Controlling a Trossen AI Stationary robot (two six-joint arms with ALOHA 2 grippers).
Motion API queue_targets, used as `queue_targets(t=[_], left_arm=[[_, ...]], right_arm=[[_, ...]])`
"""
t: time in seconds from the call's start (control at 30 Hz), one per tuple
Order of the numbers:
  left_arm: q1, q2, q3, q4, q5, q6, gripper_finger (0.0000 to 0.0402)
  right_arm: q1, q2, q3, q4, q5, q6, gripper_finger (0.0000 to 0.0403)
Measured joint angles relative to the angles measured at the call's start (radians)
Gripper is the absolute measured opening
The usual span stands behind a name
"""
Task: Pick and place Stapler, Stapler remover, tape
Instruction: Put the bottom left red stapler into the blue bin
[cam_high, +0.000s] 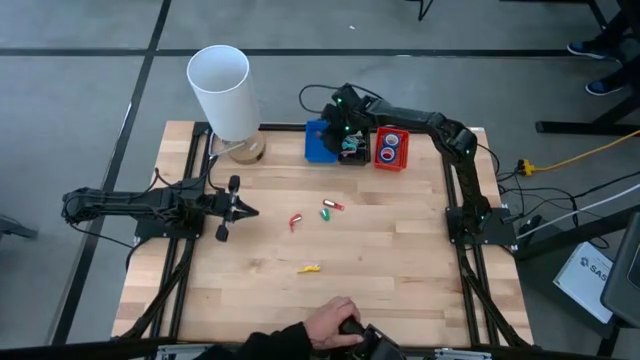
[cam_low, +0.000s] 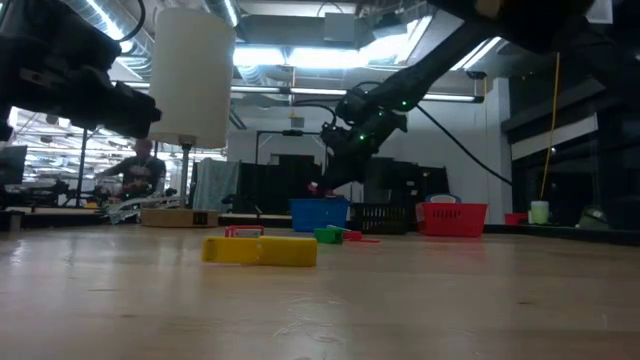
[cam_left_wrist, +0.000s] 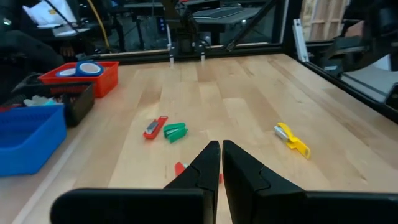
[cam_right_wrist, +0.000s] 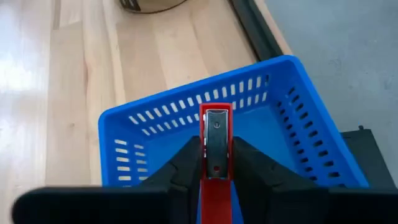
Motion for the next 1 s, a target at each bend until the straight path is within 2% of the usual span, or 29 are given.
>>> queue_targets(t=[0.2, 0.63, 1.0], left_arm=[[0.0, 0.0, 0.0, 0.001, -0.013, 0.0, 0.0016], [0.0, 0.0, 0.0, 0.003, -0.014, 0.0, 0.0015], [0.0, 0.0, 0.0, 0.003, -0.014, 0.0, 0.0015]], right_arm=[[0.0, 0.0, 0.0, 0.01, 0.0, 0.001, 0.0116], [0.005, 0.0, 0.0, 0.009, 0.003, 0.006, 0.0171], [0.03, -0.018, 0.0, 0.007, 0.021, -0.009, 0.0262]])
